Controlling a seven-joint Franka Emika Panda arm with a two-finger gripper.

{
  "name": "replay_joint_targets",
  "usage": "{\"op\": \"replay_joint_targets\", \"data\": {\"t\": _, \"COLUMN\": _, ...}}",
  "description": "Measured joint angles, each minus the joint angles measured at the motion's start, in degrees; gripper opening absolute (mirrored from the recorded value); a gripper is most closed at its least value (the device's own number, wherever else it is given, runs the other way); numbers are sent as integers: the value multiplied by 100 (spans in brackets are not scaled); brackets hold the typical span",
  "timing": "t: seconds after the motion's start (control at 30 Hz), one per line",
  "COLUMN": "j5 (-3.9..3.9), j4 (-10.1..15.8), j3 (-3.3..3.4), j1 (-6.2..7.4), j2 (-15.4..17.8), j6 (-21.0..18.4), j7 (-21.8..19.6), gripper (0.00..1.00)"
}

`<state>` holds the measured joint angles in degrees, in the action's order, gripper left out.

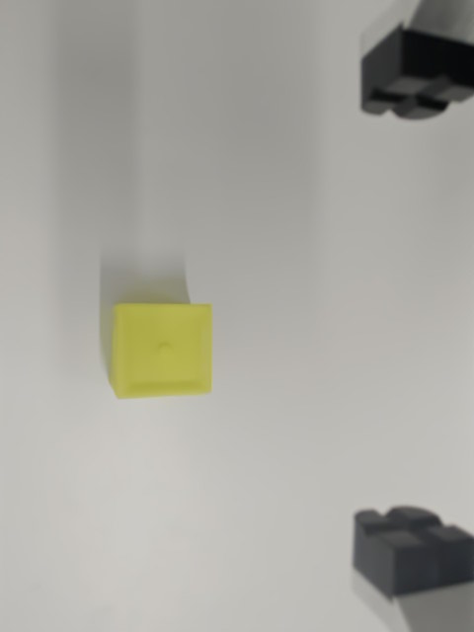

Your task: Pick yellow cube

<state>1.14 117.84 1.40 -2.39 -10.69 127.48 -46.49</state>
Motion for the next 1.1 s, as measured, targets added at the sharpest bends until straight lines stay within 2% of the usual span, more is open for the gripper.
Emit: {"op": "replay_joint_targets", "data": {"t": 1.1, "j5": -83, "j4": 239, "j3": 0, "j1": 85, "j2": -804, "j6": 1086, "j7": -137, "gripper": 100}}
